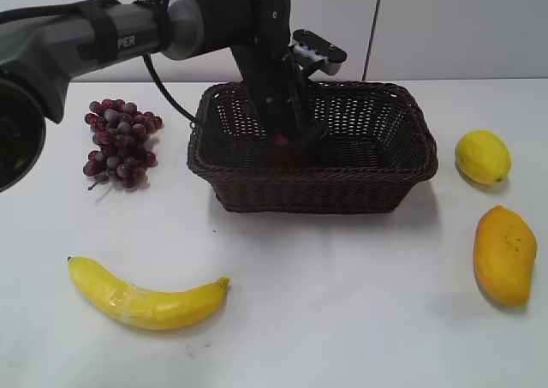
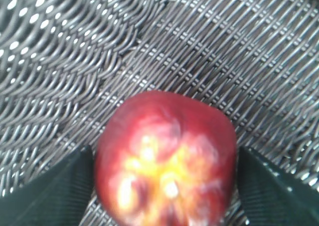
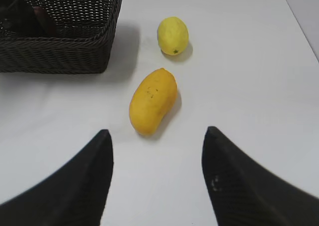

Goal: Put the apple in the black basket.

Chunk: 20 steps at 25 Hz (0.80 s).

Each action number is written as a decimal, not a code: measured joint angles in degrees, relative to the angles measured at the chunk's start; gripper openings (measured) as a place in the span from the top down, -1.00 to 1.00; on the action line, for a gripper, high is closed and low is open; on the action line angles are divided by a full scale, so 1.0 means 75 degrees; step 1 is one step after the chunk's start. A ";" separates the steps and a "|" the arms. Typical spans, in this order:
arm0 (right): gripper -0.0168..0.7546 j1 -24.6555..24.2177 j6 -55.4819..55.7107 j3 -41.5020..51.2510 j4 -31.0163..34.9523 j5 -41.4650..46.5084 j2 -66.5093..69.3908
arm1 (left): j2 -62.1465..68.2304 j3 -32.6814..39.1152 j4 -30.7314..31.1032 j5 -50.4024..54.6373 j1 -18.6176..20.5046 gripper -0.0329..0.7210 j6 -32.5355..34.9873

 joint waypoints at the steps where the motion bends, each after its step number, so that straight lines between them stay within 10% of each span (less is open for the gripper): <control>1: -0.17 0.0000 0.0000 0.0000 0.0000 0.0000 0.0000 | 0.0008 0.0000 0.0000 0.0027 0.0007 -0.86 -0.0045; 20: -0.17 0.0000 0.0000 0.0000 0.0000 0.0000 0.0000 | -0.2746 0.0000 -0.0416 0.0854 0.0831 -0.82 -0.0316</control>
